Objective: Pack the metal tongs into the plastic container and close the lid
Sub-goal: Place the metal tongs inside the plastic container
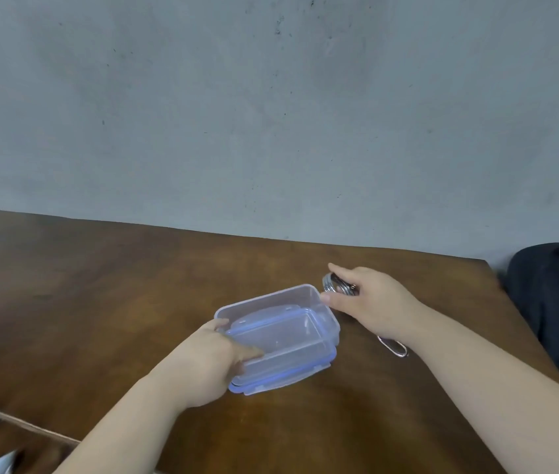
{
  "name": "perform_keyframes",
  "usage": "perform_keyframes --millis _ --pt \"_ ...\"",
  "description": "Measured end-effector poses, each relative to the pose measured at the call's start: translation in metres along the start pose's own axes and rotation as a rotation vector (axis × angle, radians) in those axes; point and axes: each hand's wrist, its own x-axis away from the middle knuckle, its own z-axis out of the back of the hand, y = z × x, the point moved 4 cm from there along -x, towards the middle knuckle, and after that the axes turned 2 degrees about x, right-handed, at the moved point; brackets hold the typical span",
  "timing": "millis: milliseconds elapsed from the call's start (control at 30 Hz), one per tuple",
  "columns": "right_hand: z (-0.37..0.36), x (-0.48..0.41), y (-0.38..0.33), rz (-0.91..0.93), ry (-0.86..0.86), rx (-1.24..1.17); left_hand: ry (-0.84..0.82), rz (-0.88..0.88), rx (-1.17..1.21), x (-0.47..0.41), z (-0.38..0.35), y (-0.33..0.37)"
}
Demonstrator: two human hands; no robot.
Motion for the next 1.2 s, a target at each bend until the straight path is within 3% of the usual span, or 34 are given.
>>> perform_keyframes --millis 200,367,500,667,733,867,967,1100,1133,1200 --pt "-0.015 -0.004 -0.051 0.14 -0.194 0.221 0.129 -0.13 0.064 -0.004 -0.005 0.01" --pt "-0.054 -0.01 -0.056 0.14 -0.377 0.383 0.119 -0.165 0.218 -0.01 -0.015 0.02" --pt "-0.084 -0.019 -0.043 0.103 -0.409 0.428 0.2 -0.208 0.372 -0.005 -0.016 0.024" --pt "-0.108 -0.028 -0.032 0.08 -0.442 0.496 0.4 -0.045 0.578 0.002 -0.024 0.016" --pt "-0.113 -0.029 -0.031 0.084 -0.429 0.491 0.403 0.094 0.705 0.0 -0.028 0.01" --pt "-0.106 -0.028 -0.035 0.112 -0.349 0.472 0.102 0.342 0.872 -0.011 -0.052 -0.001" --pt "-0.074 -0.031 -0.038 0.17 -0.263 0.337 0.071 0.34 0.952 -0.019 -0.065 -0.006" --pt "-0.012 -0.05 -0.002 0.006 0.038 0.096 0.081 0.169 0.846 -0.036 -0.058 0.004" --pt "-0.002 -0.057 0.013 -0.04 0.063 0.116 0.103 0.132 0.798 -0.041 -0.056 0.007" --pt "0.002 -0.071 0.047 -0.136 -0.044 0.268 0.127 0.11 0.74 -0.047 -0.054 0.01"
